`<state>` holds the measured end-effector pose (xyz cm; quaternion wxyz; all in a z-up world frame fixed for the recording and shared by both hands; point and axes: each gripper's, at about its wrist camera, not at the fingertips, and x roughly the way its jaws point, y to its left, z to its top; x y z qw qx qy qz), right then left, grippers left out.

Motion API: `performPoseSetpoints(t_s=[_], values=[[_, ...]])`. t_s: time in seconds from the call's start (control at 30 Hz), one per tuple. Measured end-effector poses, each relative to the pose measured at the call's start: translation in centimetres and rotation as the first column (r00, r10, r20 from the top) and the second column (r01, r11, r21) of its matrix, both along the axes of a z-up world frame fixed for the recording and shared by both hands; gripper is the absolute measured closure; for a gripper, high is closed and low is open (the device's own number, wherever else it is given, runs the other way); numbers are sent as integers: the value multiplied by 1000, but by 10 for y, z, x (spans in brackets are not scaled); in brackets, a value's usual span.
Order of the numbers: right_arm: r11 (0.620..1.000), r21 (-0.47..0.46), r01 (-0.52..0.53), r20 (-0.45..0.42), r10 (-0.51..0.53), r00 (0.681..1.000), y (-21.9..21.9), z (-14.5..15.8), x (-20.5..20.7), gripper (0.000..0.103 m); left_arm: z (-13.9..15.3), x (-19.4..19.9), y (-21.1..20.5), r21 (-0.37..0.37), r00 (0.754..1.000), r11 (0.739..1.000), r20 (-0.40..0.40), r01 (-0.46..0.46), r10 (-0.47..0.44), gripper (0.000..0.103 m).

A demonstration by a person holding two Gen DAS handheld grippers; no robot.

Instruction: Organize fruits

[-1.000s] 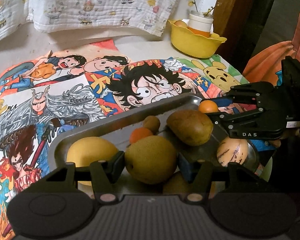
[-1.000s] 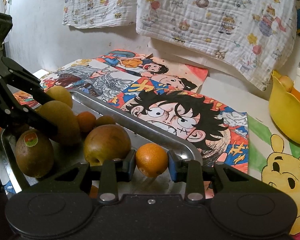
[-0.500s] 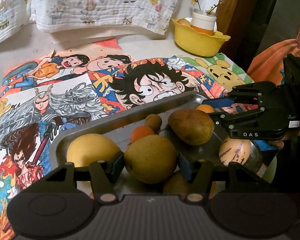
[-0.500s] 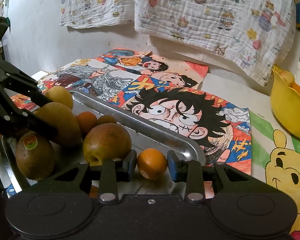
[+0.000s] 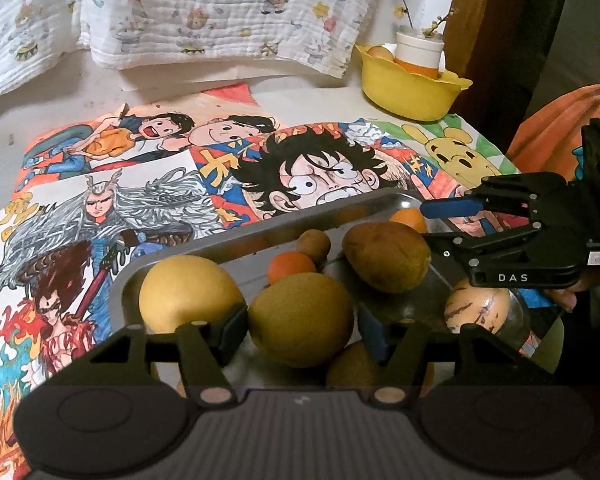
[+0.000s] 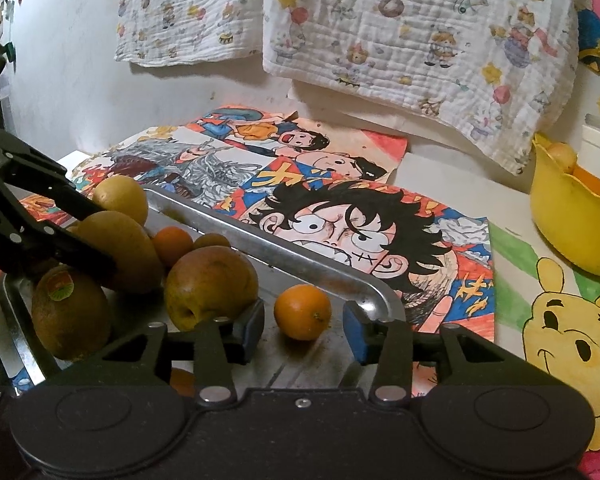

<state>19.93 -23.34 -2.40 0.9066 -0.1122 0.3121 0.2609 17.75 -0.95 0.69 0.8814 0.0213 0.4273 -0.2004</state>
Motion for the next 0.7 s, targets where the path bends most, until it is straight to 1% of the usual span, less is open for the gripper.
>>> performPoseSetpoints(t_s=[0.2, 0.27, 0.3, 0.33, 0.37, 0.47, 0.63, 0.7], values=[[1000, -3, 18, 19, -18, 1000, 0, 1, -5, 47, 0, -8, 2, -2, 999, 1000, 29, -23, 23, 27], [1000, -4, 26, 26, -26, 999, 1, 2, -8, 43, 0, -12, 1, -2, 998, 1000, 47, -31, 31, 25], [1000, -4, 30, 31, -30, 999, 1, 2, -10, 42, 0, -14, 0, 0, 998, 999, 57, -35, 35, 23], [999, -3, 33, 35, -33, 999, 1, 2, -12, 39, 0, -16, 0, 3, 997, 999, 70, -42, 42, 21], [999, 0, 36, 37, -36, 999, 1, 3, -13, 36, 0, -19, 0, 5, 996, 999, 81, -50, 49, 20], [999, 11, 51, 41, -51, 998, 0, 3, -18, 32, 1, -24, 0, -9, 993, 998, 97, -68, 69, 19], [997, 14, 70, 66, -70, 995, 0, 6, -28, 26, 2, -35, 0, -13, 984, 994, 141, -108, 108, 13], [997, 26, 76, 72, -77, 994, 0, 7, -32, 24, 2, -39, 0, -21, 981, 993, 149, -120, 122, 12]])
